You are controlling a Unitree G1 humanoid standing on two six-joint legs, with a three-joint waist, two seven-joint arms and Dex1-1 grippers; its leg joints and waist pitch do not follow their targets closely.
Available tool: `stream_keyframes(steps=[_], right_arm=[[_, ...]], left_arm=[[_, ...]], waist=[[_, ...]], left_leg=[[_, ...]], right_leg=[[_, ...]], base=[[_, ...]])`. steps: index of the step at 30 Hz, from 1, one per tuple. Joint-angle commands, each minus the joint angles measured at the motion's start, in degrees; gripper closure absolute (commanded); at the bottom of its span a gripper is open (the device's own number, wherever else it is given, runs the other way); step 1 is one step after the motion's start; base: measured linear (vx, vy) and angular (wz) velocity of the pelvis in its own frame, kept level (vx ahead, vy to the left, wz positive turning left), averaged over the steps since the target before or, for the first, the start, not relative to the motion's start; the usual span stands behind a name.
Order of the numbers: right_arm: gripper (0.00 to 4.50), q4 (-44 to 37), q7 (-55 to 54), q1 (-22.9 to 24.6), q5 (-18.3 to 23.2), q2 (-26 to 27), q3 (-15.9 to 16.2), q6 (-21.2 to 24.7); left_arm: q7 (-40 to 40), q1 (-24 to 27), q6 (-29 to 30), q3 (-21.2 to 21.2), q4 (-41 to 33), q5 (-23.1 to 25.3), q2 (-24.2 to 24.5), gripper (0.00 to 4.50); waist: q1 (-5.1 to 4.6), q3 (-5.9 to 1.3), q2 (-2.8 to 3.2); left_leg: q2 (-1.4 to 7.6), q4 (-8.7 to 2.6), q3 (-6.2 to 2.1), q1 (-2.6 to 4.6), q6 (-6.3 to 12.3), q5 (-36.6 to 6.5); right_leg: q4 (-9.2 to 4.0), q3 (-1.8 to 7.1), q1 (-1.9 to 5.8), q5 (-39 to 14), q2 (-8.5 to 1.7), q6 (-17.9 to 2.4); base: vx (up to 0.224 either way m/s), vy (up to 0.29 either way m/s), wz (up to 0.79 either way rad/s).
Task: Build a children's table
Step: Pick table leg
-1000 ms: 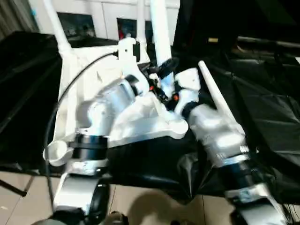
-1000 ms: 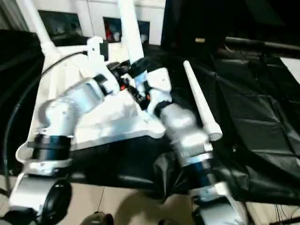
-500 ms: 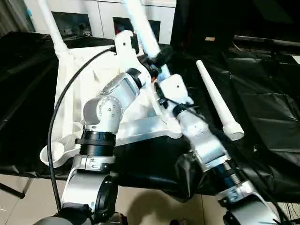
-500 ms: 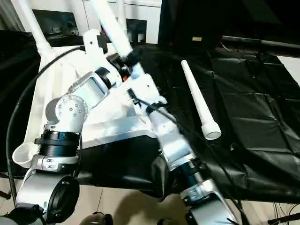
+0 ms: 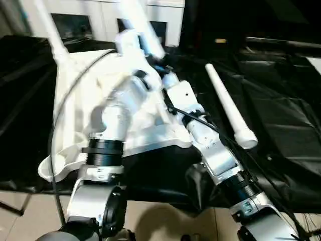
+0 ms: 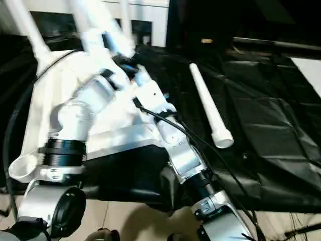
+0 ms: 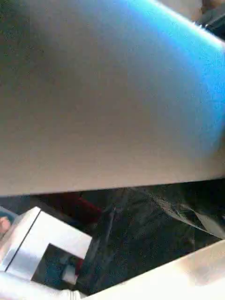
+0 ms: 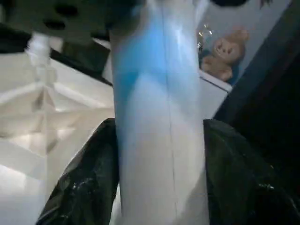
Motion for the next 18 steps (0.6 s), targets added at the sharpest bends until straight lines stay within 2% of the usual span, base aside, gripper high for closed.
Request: stream_keyframes(steps=[1,2,3,4,6,7,8,10,13,15,16,18], right_arm=[[1.48,-3.1,1.1,-1.5,1.9,-0.9,-3.1,-2.2],[1.48,-3.5,2.6,-1.4,3.1,-0.9,-3.4,-2.1],[1.48,-5.1,9.1,-1.2,8.6,-1.2,-4.7,-0.2],[1.48,-6.7,13.9,-0.8,12.9,-1.4,-5.7,3.1],[1.48,-10.0,22.6,-0.2,20.8,-2.9,-7.6,10.4],[1.48,-10.0,22.6,-0.2,20.8,-2.9,-7.6,10.4],[1.48,-11.5,26.4,-0.1,23.9,-4.3,-8.3,13.8],[1.48,-12.8,30.6,-0.1,25.9,-6.7,-8.0,16.7],[1.48,-15.3,40.8,-0.6,31.3,-13.0,-7.6,25.4],[1.48,-15.6,42.9,-0.9,32.7,-14.3,-7.8,26.9],[1.48,-15.8,45.1,-1.5,34.2,-15.8,-8.2,28.9],[1.48,-16.0,47.2,-1.9,35.7,-17.1,-8.3,30.9]], left_arm=[[-0.7,1.3,0.2,-0.5,-0.3,1.2,1.7,2.76],[-1.4,1.3,0.3,-0.9,-0.4,1.5,2.2,2.76],[-4.8,1.2,1.2,-2.6,-0.7,2.1,4.5,2.77],[-7.2,1.1,2.2,-3.7,-0.9,2.2,6.0,2.77],[-12.2,0.9,4.1,-5.7,-1.3,2.3,9.0,2.77],[-12.2,0.9,4.1,-5.7,-1.3,2.3,9.0,2.77],[-14.9,0.8,6.0,-6.2,-1.7,1.2,10.5,2.77],[-17.9,0.6,8.2,-6.6,-2.5,0.0,11.9,2.77],[-25.3,-0.3,16.1,-7.2,-5.2,-6.0,15.8,2.77],[-26.2,-0.9,18.5,-6.4,-5.4,-8.4,16.2,2.77],[-28.0,-1.5,20.9,-5.9,-5.9,-10.8,17.2,2.77],[-29.7,-2.0,22.5,-5.6,-6.3,-12.6,18.1,2.77]], waist=[[0.02,-4.78,0.22],[0.04,-4.76,0.24],[0.07,-4.79,0.28],[0.07,-4.74,0.29],[0.22,-4.72,0.49],[0.38,-4.78,0.63],[0.35,-4.73,0.71],[0.68,-4.82,0.78],[0.83,-4.78,0.47],[0.88,-4.72,0.55],[0.84,-4.68,0.07],[0.95,-4.63,0.22]], left_leg=[[2.45,-3.92,-0.97,1.6,1.27,-9.8],[2.47,-3.92,-0.98,1.6,1.31,-9.9],[2.4,-3.91,-0.94,1.66,1.77,-10.3],[2.45,-3.97,-1.0,1.76,2.9,-11.1],[2.65,-4.02,-1.11,1.75,3.43,-10.3],[2.85,-3.99,-1.21,1.84,3.44,-9.3],[2.78,-3.96,-1.1,1.86,3.38,-8.9],[2.77,-3.9,-1.06,1.93,2.63,-8.5],[2.64,-3.83,-0.89,1.88,2.19,-8.5],[2.69,-3.8,-0.82,1.81,1.9,-8.8],[2.54,-3.78,-0.76,1.77,1.75,-9.0],[2.49,-3.74,-0.81,1.71,1.69,-8.9]], right_leg=[[-3.03,2.5,3.18,-2.2,-2.58,-11.8],[-3.02,2.51,3.17,-2.1,-2.62,-11.9],[-3.08,2.51,3.21,-2.1,-2.59,-12.0],[-3.01,2.53,3.4,-2.1,-2.42,-12.0],[-2.89,2.56,3.36,-1.0,-2.57,-12.5],[-2.64,2.54,3.36,0.1,-2.65,-13.2],[-2.72,2.53,3.25,0.4,-2.58,-13.7],[-2.55,2.49,3.42,0.4,-2.71,-15.0],[-2.5,2.49,3.54,-0.4,-2.72,-16.1],[-2.56,2.57,3.44,-1.1,-2.93,-16.5],[-2.62,2.51,3.52,-2.2,-2.92,-16.8],[-2.67,2.51,3.55,-3.8,-2.99,-16.6]], base=[[0.0,0.0,0.0],[0.0,0.0,0.0],[0.0,0.0,0.0],[0.0,0.0,0.0],[0.0,0.0,0.0],[0.0,0.0,0.0],[0.0,0.0,0.0],[0.0,0.0,0.0],[0.0,0.0,0.0],[0.0,0.0,0.0],[0.0,0.0,0.0],[0.0,0.0,0.0]])
